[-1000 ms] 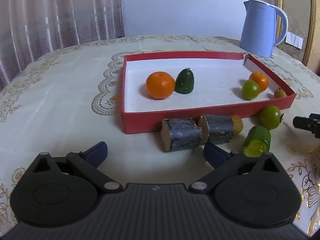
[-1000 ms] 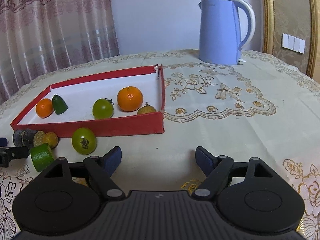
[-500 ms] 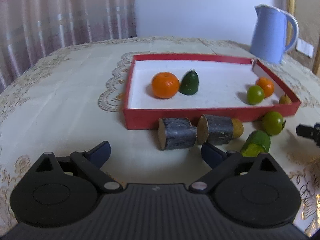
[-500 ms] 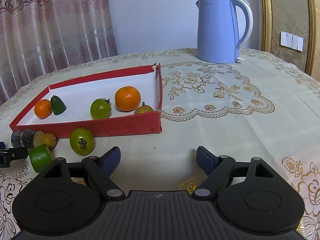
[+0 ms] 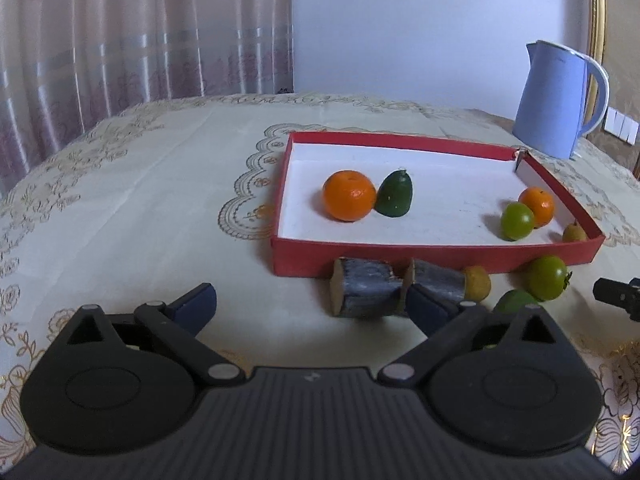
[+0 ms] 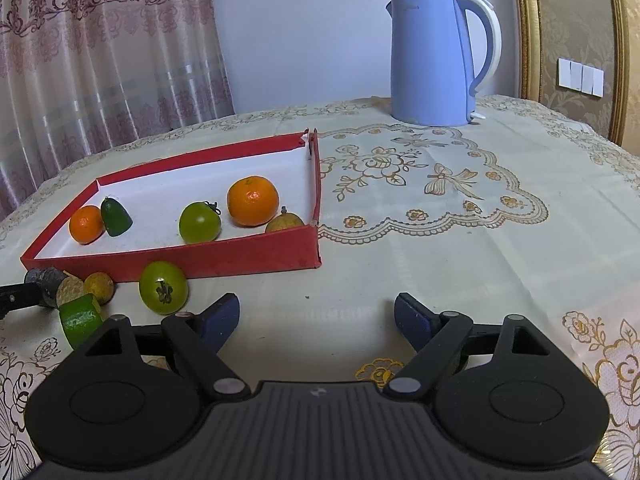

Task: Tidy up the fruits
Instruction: 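Move the left gripper toward the dark sugarcane pieces in front of the tray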

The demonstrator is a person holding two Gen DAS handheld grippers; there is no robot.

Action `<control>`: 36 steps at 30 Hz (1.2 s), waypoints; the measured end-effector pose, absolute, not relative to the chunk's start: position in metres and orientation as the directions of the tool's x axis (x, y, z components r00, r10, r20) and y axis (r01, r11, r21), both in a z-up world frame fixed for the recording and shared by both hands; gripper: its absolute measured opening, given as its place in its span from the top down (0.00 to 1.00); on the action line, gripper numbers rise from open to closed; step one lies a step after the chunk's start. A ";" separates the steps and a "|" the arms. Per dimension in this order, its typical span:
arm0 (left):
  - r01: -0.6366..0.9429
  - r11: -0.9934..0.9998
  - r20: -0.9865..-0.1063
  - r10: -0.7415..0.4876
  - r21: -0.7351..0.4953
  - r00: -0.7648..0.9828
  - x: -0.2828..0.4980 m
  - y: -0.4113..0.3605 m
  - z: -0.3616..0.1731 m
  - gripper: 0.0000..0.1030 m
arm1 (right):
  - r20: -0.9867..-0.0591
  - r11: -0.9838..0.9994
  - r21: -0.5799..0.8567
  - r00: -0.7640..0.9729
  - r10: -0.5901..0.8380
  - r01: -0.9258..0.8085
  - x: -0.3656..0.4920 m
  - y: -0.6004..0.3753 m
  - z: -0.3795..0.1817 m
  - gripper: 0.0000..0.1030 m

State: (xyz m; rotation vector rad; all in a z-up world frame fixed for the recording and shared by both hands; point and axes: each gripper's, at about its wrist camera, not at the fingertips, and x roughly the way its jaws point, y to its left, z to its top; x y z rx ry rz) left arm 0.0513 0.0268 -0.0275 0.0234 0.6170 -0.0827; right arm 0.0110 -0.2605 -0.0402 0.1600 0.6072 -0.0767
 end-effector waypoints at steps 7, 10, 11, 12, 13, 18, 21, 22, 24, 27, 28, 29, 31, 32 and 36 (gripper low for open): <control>0.038 0.999 -0.555 -0.029 0.005 0.832 0.057 0.032 -0.024 0.00 | -0.571 0.983 0.137 0.821 -0.022 0.122 0.011 -0.262 -0.040 0.17; 0.048 0.999 -0.569 -0.050 -0.019 0.820 0.060 0.037 -0.024 0.00 | -0.570 0.983 0.139 0.821 -0.021 0.122 0.010 -0.262 -0.040 0.17; 0.048 0.999 -0.580 -0.053 -0.024 0.813 0.059 0.037 -0.023 0.00 | -0.570 0.983 0.140 0.821 -0.021 0.122 0.010 -0.262 -0.040 0.17; 0.062 0.998 -0.589 -0.066 -0.026 0.806 0.058 0.036 -0.022 0.00 | -0.570 0.983 0.140 0.822 -0.021 0.122 0.010 -0.262 -0.040 0.17; 0.087 0.996 -0.595 -0.083 -0.022 0.800 0.057 0.033 -0.022 0.00 | -0.570 0.983 0.139 0.822 -0.022 0.122 0.010 -0.262 -0.040 0.17; 0.068 0.998 -0.582 -0.049 0.011 0.812 0.059 0.027 -0.022 0.00 | -0.568 0.982 0.141 0.822 -0.024 0.125 0.010 -0.262 -0.040 0.17; 0.056 0.998 -0.594 -0.054 -0.015 0.803 0.064 0.030 -0.020 0.00 | -0.568 0.981 0.144 0.823 -0.024 0.128 0.010 -0.263 -0.040 0.17; 0.056 0.998 -0.598 -0.049 -0.006 0.800 0.064 0.030 -0.019 0.00 | -0.568 0.981 0.144 0.823 -0.024 0.128 0.010 -0.263 -0.040 0.17; 0.057 0.997 -0.587 -0.018 0.049 0.810 0.059 0.029 -0.018 0.00 | -0.567 0.981 0.147 0.823 -0.023 0.129 0.009 -0.264 -0.040 0.17; 0.044 0.993 -0.574 0.028 0.110 0.818 0.054 0.033 -0.019 0.00 | -0.563 0.979 0.156 0.826 -0.023 0.134 0.009 -0.266 -0.040 0.15; 0.038 0.993 -0.574 0.031 0.108 0.818 0.053 0.038 -0.020 0.00 | -0.563 0.978 0.158 0.826 -0.022 0.133 0.009 -0.266 -0.040 0.15; 0.037 0.995 -0.577 0.027 0.098 0.816 0.054 0.042 -0.020 0.00 | -0.562 0.979 0.157 0.827 -0.022 0.133 0.008 -0.266 -0.040 0.15; 0.029 0.997 -0.587 0.015 0.065 0.810 0.055 0.047 -0.020 0.00 | -0.559 0.979 0.157 0.829 -0.023 0.133 0.008 -0.266 -0.040 0.14; 0.029 0.998 -0.587 0.008 0.054 0.810 0.055 0.048 -0.020 0.00 | -0.560 0.979 0.157 0.828 -0.023 0.133 0.008 -0.266 -0.040 0.14; 0.104 0.994 -0.572 -0.072 0.024 0.817 0.044 0.040 -0.017 0.00 | -0.561 0.978 0.160 0.828 -0.023 0.135 0.008 -0.267 -0.040 0.14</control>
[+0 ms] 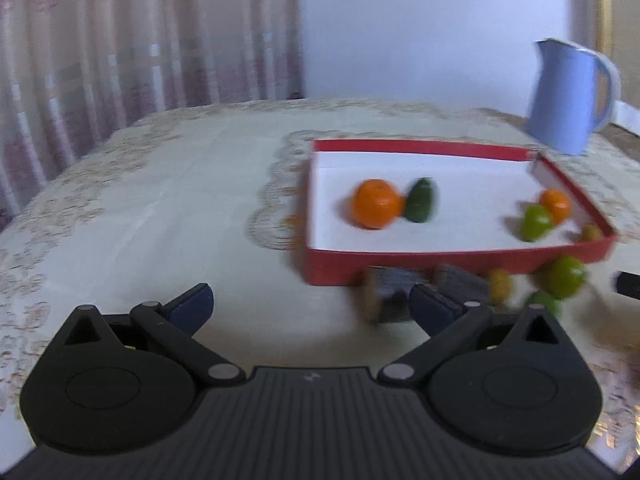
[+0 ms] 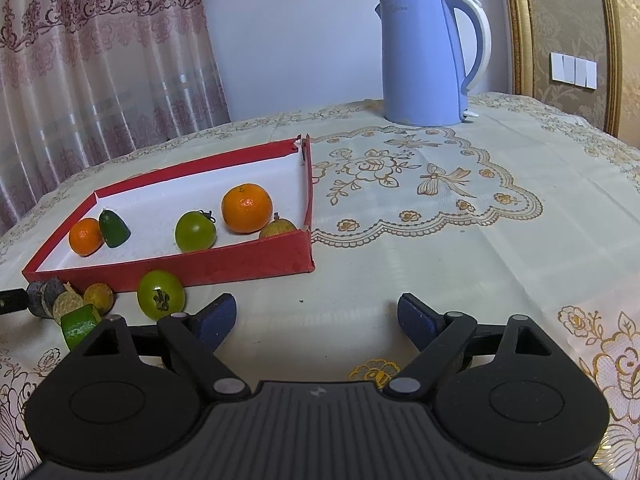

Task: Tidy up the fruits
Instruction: 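Move the left gripper toward the dark sugarcane pieces in front of the tray, then grasp a dark sugarcane piece with the left gripper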

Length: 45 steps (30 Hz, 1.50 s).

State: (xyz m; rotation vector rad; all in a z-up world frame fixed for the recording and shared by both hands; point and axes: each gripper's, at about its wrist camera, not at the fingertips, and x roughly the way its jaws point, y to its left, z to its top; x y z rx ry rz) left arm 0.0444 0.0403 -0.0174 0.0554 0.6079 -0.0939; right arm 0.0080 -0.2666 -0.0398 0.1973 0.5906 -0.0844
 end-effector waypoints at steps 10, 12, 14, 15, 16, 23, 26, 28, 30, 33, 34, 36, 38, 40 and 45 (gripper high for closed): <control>0.208 0.971 -0.586 -0.100 0.121 0.804 0.044 0.009 -0.032 0.13 | -0.560 0.977 0.165 0.828 -0.022 0.137 0.007 -0.267 -0.040 0.14; 0.234 0.967 -0.588 -0.132 0.100 0.798 0.044 0.010 -0.034 0.16 | -0.560 0.977 0.165 0.828 -0.021 0.136 0.007 -0.268 -0.040 0.14; 0.244 0.962 -0.576 -0.132 0.122 0.807 0.043 0.006 -0.036 0.16 | -0.560 0.977 0.165 0.828 -0.021 0.136 0.007 -0.268 -0.040 0.14; 0.243 0.961 -0.577 -0.125 0.132 0.807 0.045 0.005 -0.037 0.16 | -0.561 0.977 0.165 0.828 -0.021 0.137 0.007 -0.268 -0.040 0.14; 0.247 0.960 -0.583 -0.126 0.131 0.803 0.047 0.004 -0.039 0.17 | -0.561 0.977 0.165 0.828 -0.021 0.136 0.007 -0.268 -0.040 0.14; 0.310 0.949 -0.600 -0.210 0.066 0.772 0.050 0.007 -0.040 0.40 | -0.560 0.976 0.166 0.828 -0.023 0.139 0.007 -0.268 -0.040 0.14; 0.319 0.945 -0.595 -0.216 0.072 0.774 0.047 0.010 -0.039 0.48 | -0.560 0.976 0.169 0.828 -0.022 0.140 0.007 -0.268 -0.040 0.14; 0.306 0.949 -0.589 -0.204 0.079 0.782 0.045 0.013 -0.038 0.48 | -0.559 0.975 0.171 0.829 -0.021 0.140 0.008 -0.268 -0.040 0.14; 0.301 0.951 -0.590 -0.202 0.073 0.781 0.045 0.015 -0.037 0.48 | -0.560 0.976 0.170 0.828 -0.021 0.140 0.007 -0.268 -0.040 0.14; 0.285 0.955 -0.592 -0.186 0.077 0.784 0.050 0.013 -0.038 0.48 | -0.559 0.975 0.171 0.829 -0.021 0.140 0.008 -0.268 -0.040 0.14; 0.275 0.958 -0.593 -0.177 0.079 0.786 0.052 0.011 -0.038 0.48 | -0.559 0.975 0.171 0.829 -0.021 0.140 0.008 -0.268 -0.040 0.14; 0.255 0.964 -0.596 -0.162 0.075 0.787 0.057 0.010 -0.038 0.48 | -0.560 0.975 0.171 0.828 -0.021 0.140 0.008 -0.268 -0.040 0.14; 0.246 0.967 -0.599 -0.156 0.070 0.785 0.061 0.008 -0.039 0.51 | -0.559 0.975 0.171 0.829 -0.021 0.140 0.008 -0.269 -0.040 0.14; 0.247 0.968 -0.602 -0.165 0.055 0.781 0.063 0.009 -0.038 0.61 | -0.560 0.975 0.171 0.828 -0.020 0.140 0.008 -0.268 -0.040 0.14; 0.255 0.965 -0.604 -0.170 0.056 0.779 0.062 0.006 -0.038 0.67 | -0.560 0.975 0.171 0.828 -0.020 0.139 0.008 -0.269 -0.040 0.14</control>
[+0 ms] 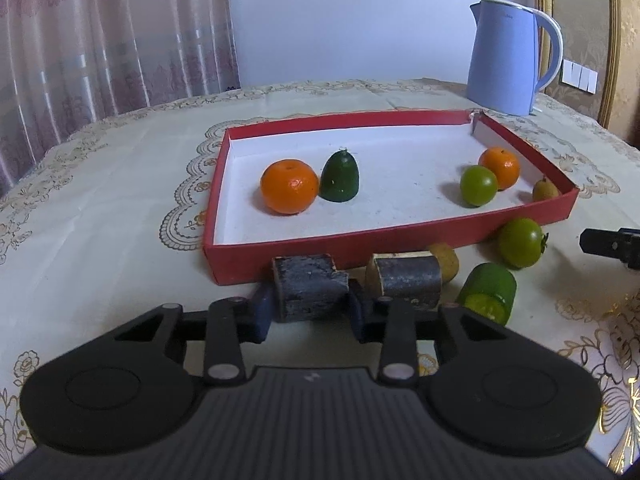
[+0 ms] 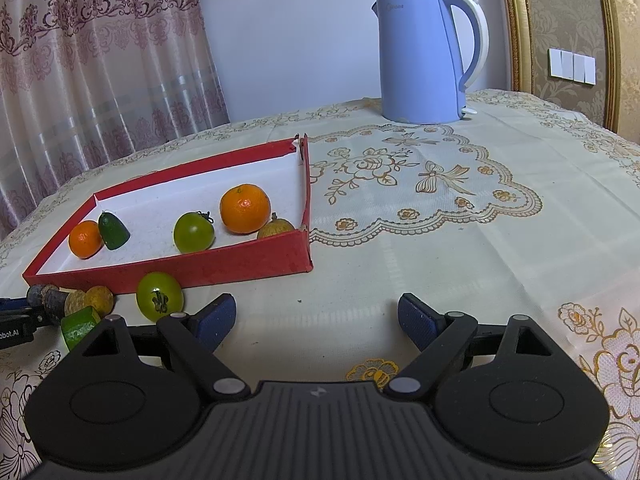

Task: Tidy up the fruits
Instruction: 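Grasp a dark sugarcane piece with the left gripper, then carry the sugarcane piece into the tray and open the left gripper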

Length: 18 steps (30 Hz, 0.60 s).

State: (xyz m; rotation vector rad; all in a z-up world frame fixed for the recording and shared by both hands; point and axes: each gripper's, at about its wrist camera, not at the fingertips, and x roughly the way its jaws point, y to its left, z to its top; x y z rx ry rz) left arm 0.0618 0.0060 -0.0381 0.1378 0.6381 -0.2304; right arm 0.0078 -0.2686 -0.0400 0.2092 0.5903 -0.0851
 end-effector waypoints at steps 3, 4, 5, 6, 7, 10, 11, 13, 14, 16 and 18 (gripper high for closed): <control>0.249 0.967 -0.605 -0.167 0.053 0.778 0.061 0.005 -0.038 0.68 | -0.561 0.975 0.173 0.828 -0.018 0.139 0.008 -0.269 -0.040 0.14; 0.246 0.968 -0.607 -0.166 0.051 0.777 0.061 0.005 -0.037 0.68 | -0.561 0.975 0.174 0.828 -0.018 0.138 0.008 -0.269 -0.040 0.14; 0.248 0.968 -0.609 -0.169 0.048 0.775 0.060 0.005 -0.037 0.68 | -0.562 0.975 0.173 0.827 -0.017 0.138 0.009 -0.268 -0.041 0.14; 0.250 0.967 -0.610 -0.172 0.044 0.773 0.059 0.005 -0.036 0.68 | -0.562 0.975 0.173 0.827 -0.017 0.138 0.009 -0.268 -0.041 0.14; 0.251 0.967 -0.609 -0.175 0.042 0.774 0.057 0.005 -0.034 0.68 | -0.562 0.975 0.174 0.827 -0.017 0.137 0.008 -0.268 -0.041 0.14; 0.259 0.965 -0.593 -0.181 0.048 0.785 0.051 0.003 -0.027 0.70 | -0.562 0.975 0.173 0.827 -0.017 0.138 0.009 -0.268 -0.041 0.14; 0.261 0.964 -0.587 -0.183 0.050 0.789 0.050 0.003 -0.023 0.71 | -0.562 0.975 0.173 0.827 -0.017 0.138 0.009 -0.268 -0.041 0.14; 0.268 0.962 -0.572 -0.193 0.048 0.797 0.049 0.002 -0.015 0.71 | -0.563 0.975 0.172 0.826 -0.018 0.138 0.009 -0.269 -0.041 0.14; 0.269 0.962 -0.564 -0.194 0.052 0.803 0.049 0.002 -0.011 0.71 | -0.564 0.976 0.170 0.826 -0.019 0.138 0.009 -0.269 -0.041 0.14; 0.270 0.960 -0.546 -0.192 0.066 0.816 0.052 0.000 -0.003 0.71 | -0.566 0.976 0.165 0.824 -0.022 0.139 0.009 -0.268 -0.041 0.14; 0.263 0.962 -0.536 -0.185 0.072 0.824 0.058 -0.001 0.002 0.71 | -0.567 0.977 0.164 0.823 -0.022 0.139 0.009 -0.268 -0.041 0.14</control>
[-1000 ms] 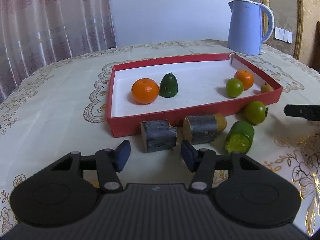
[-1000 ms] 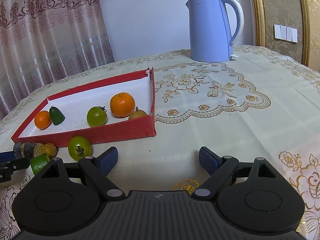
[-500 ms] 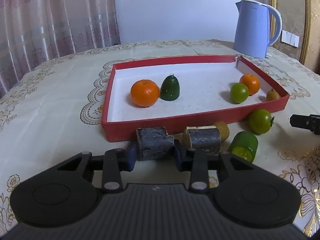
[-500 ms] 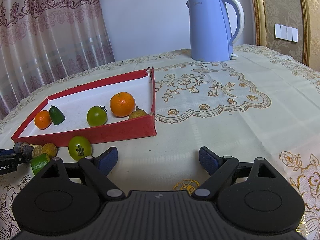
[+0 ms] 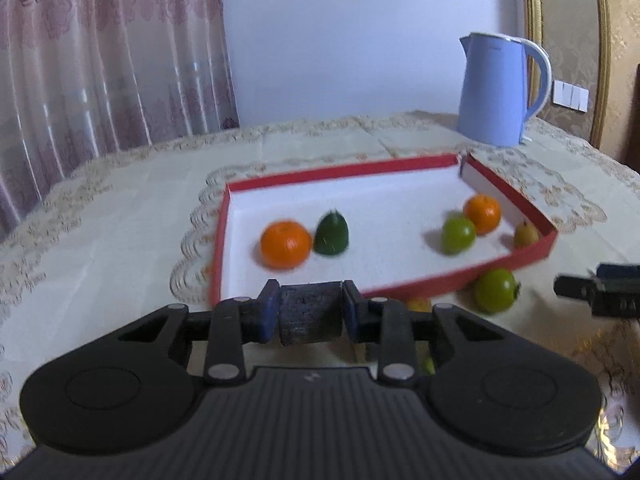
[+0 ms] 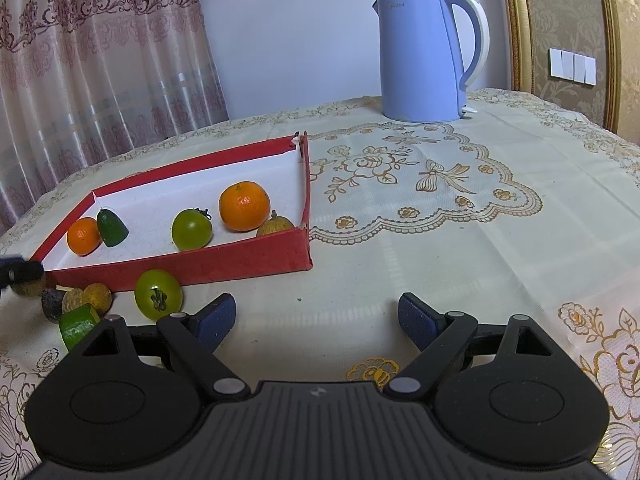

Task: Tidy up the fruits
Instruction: 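Carry the sugarcane piece into the tray and open the left gripper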

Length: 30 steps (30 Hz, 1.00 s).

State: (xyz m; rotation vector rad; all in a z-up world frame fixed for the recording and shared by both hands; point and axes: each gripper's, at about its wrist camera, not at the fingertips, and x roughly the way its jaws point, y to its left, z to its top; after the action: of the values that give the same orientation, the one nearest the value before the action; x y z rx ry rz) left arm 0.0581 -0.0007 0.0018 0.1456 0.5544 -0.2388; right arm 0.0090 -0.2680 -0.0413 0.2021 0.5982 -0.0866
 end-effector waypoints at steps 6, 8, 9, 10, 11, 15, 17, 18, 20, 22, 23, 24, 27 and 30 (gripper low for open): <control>0.245 0.966 -0.526 -0.166 0.083 0.834 0.082 -0.003 0.005 0.71 | -0.570 0.978 0.158 0.822 -0.026 0.140 0.009 -0.268 -0.042 0.14; 0.236 0.968 -0.528 -0.160 0.080 0.834 0.090 -0.004 0.005 0.71 | -0.571 0.978 0.156 0.821 -0.027 0.140 0.009 -0.268 -0.042 0.14; 0.234 0.969 -0.528 -0.159 0.078 0.834 0.095 -0.004 0.004 0.71 | -0.571 0.978 0.155 0.820 -0.027 0.141 0.009 -0.268 -0.042 0.14; 0.228 0.971 -0.529 -0.155 0.076 0.834 0.099 -0.004 0.003 0.71 | -0.572 0.978 0.154 0.820 -0.028 0.141 0.009 -0.267 -0.042 0.14; 0.225 0.971 -0.531 -0.151 0.077 0.834 0.102 -0.005 0.003 0.71 | -0.573 0.978 0.151 0.819 -0.029 0.141 0.010 -0.267 -0.042 0.14; 0.219 0.972 -0.546 -0.139 0.083 0.826 0.115 -0.007 -0.004 0.71 | -0.576 0.979 0.146 0.817 -0.032 0.141 0.010 -0.266 -0.042 0.14; 0.218 0.972 -0.546 -0.134 0.091 0.827 0.119 -0.009 -0.006 0.71 | -0.576 0.979 0.145 0.817 -0.032 0.141 0.010 -0.266 -0.042 0.13; 0.220 0.971 -0.541 -0.134 0.097 0.830 0.119 -0.010 -0.006 0.71 | -0.577 0.980 0.144 0.816 -0.033 0.141 0.010 -0.266 -0.042 0.13; 0.222 0.970 -0.538 -0.136 0.098 0.832 0.121 -0.012 -0.007 0.71 | -0.579 0.980 0.139 0.815 -0.033 0.139 0.010 -0.265 -0.042 0.12; 0.223 0.970 -0.535 -0.140 0.094 0.833 0.121 -0.013 -0.009 0.71 | -0.583 0.982 0.130 0.812 -0.035 0.136 0.011 -0.264 -0.042 0.12; 0.222 0.970 -0.530 -0.135 0.104 0.837 0.120 -0.015 -0.010 0.71 | -0.585 0.983 0.126 0.810 -0.037 0.136 0.011 -0.263 -0.042 0.11; 0.220 0.969 -0.527 -0.129 0.113 0.840 0.118 -0.017 -0.011 0.70 | -0.585 0.983 0.123 0.810 -0.039 0.136 0.011 -0.263 -0.042 0.11; 0.227 0.969 -0.552 -0.139 0.094 0.822 0.122 -0.019 -0.018 0.67 | -0.586 0.983 0.123 0.810 -0.039 0.136 0.012 -0.262 -0.042 0.11; 0.206 0.974 -0.552 -0.119 0.097 0.825 0.123 -0.017 -0.024 0.66 | -0.585 0.983 0.123 0.810 -0.038 0.136 0.012 -0.263 -0.042 0.11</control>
State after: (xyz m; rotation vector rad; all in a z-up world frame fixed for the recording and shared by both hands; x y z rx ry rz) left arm 0.1233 -0.0173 -0.0241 0.1556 0.5753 -0.1738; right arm 0.0116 -0.2626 -0.0421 0.1624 0.6208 -0.0935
